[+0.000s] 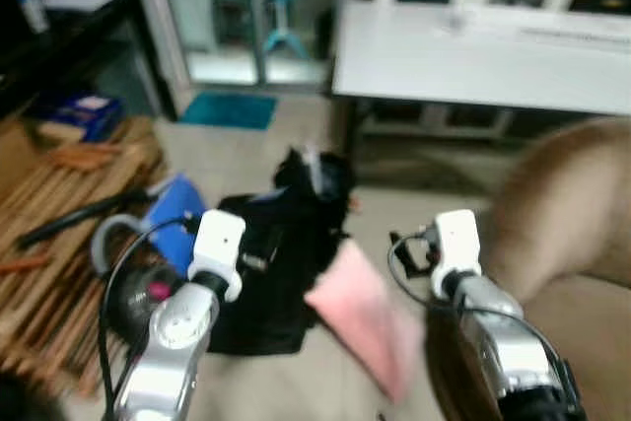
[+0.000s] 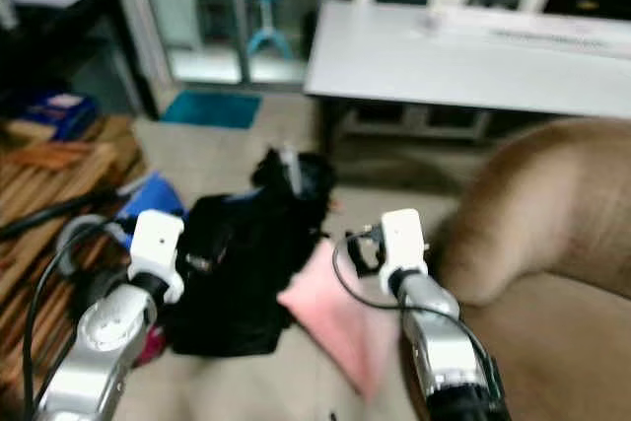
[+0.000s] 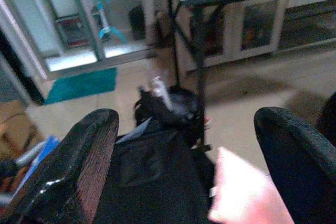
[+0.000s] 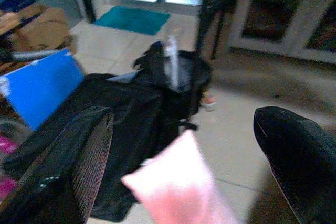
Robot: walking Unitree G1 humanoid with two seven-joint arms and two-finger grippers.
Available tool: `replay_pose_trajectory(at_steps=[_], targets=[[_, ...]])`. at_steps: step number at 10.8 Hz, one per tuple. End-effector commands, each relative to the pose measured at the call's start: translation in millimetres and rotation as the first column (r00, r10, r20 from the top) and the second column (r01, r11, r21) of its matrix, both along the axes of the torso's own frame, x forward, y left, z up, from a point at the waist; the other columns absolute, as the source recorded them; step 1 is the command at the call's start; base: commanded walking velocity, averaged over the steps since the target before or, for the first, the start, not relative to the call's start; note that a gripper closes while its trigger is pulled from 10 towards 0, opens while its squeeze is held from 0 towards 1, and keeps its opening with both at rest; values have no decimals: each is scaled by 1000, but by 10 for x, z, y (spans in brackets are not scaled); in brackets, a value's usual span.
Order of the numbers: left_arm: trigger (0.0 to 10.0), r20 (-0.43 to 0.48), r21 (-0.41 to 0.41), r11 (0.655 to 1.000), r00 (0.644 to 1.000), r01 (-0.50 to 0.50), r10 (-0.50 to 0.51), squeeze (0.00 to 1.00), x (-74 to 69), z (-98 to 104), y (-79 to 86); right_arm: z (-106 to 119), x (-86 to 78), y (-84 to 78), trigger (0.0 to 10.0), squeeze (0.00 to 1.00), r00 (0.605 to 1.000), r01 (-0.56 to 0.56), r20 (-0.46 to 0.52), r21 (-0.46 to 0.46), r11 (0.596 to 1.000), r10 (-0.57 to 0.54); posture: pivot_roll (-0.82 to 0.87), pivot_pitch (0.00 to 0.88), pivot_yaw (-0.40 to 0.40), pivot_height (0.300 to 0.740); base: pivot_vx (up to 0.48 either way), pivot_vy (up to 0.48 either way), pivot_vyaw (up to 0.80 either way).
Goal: Move the pillow to the sofa from floor
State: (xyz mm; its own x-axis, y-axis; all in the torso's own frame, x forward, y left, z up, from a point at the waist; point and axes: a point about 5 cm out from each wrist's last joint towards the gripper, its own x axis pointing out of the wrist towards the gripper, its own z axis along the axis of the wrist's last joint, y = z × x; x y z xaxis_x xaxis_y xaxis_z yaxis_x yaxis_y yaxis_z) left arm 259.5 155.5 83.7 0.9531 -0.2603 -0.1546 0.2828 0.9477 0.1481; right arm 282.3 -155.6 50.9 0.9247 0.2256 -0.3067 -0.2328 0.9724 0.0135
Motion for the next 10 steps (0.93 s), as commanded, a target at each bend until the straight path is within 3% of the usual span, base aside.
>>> replay_pose_trajectory(at_steps=[1,2,8,10], targets=[[10000,11,19,1000,1000,-2,2,0,26,43,30,23,-2,46,10000,0,1000,0,11,27,1000,0,74,0,14,740,292,0,0],[10000,14,15,1000,1000,5,-5,0,48,53,20,3,-32,7,10000,0,1000,19,-5,6,1000,-19,57,0,28,740,315,0,0],[10000,6,6,1000,1000,17,-17,0,45,43,-19,16,-40,-34,10000,0,999,38,3,-1,999,-38,52,0,23,740,324,0,-739],[10000,3,3,1000,1000,17,-17,0,34,32,-27,25,-37,-32,10000,0,999,32,9,-9,999,-32,51,0,20,740,326,0,0]])
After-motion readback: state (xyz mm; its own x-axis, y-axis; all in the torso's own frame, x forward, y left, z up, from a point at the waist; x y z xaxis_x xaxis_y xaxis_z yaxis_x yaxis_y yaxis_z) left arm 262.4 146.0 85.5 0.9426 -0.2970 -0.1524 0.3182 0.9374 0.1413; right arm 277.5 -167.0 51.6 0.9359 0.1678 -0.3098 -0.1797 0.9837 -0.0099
